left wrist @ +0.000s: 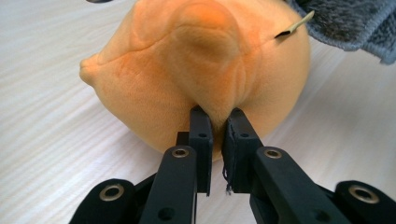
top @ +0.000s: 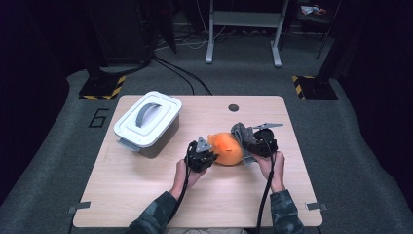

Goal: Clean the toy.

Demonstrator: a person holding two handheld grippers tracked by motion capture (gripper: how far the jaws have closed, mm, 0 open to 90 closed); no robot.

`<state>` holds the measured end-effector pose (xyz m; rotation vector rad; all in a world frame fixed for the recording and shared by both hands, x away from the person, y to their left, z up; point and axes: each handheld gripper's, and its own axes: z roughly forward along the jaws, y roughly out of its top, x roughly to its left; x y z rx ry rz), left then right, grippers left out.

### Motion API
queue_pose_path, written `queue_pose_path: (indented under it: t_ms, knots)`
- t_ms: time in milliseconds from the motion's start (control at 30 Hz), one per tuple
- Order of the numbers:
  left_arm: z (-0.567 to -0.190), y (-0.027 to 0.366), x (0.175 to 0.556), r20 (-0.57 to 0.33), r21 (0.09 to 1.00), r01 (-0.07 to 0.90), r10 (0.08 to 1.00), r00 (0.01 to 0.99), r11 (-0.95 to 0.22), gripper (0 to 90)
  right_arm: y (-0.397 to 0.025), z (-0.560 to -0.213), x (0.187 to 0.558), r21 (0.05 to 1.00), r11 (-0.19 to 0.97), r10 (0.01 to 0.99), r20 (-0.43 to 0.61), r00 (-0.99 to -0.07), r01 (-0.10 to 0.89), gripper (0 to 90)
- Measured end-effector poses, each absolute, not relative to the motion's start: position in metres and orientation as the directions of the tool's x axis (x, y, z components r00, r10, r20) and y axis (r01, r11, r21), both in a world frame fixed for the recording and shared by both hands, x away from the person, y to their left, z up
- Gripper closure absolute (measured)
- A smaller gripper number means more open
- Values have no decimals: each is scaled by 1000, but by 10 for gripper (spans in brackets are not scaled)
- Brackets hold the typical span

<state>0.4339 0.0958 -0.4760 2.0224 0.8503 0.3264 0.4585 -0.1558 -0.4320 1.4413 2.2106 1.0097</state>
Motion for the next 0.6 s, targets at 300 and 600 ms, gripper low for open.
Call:
queue_pose_path:
  t_ms: [300,600]
  knots:
    - [-460,100,437,-232,803,532,680,696,-271,833,-145,-408,438,756,263,868,86,-489,599,738]
    - [-461,96,438,-181,807,505,686,704,-306,831,-102,-407,439,753,346,835,26,-550,560,739]
